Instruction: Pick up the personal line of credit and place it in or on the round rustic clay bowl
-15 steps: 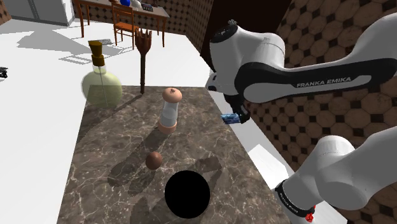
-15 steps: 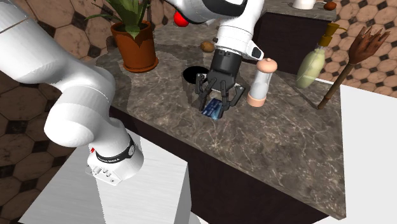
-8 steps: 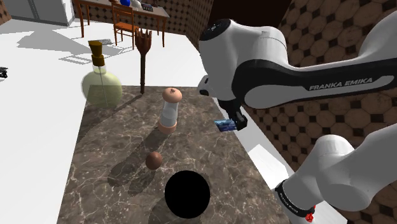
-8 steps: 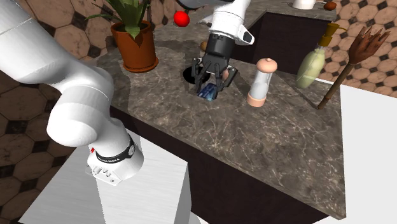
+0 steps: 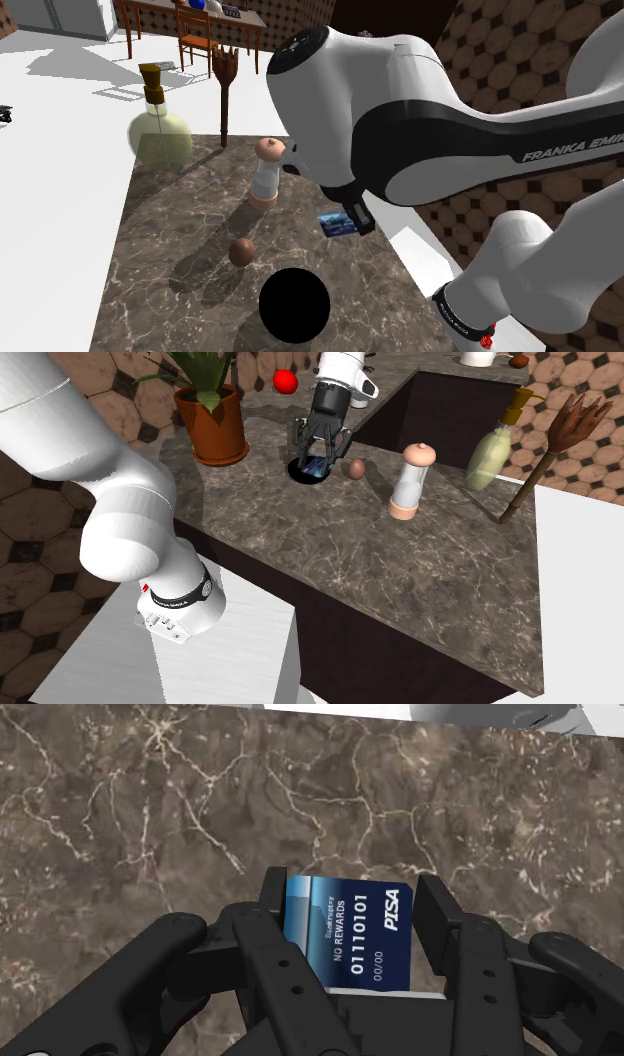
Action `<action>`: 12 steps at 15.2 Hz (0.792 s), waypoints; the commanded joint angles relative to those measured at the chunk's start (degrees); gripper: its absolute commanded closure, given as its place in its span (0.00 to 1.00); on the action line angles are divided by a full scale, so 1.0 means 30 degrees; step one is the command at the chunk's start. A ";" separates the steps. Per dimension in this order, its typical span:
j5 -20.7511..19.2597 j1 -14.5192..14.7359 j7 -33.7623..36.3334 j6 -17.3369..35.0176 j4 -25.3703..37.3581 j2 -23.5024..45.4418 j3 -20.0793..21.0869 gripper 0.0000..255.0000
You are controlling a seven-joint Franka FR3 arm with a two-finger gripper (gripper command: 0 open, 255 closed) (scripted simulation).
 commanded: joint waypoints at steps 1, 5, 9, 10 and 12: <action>0.0381 0.0362 0.0980 -0.0386 0.0869 0.0720 0.0607 1.00; 0.0863 0.1104 0.2987 -0.1130 0.2912 0.2482 0.1738 1.00; 0.1029 0.1960 0.5100 -0.1916 0.5312 0.4594 0.2758 1.00; 0.1028 0.2071 0.5332 -0.2006 0.5594 0.4842 0.2852 1.00; 0.0995 0.2087 0.5408 -0.1516 0.5190 0.4949 0.2844 1.00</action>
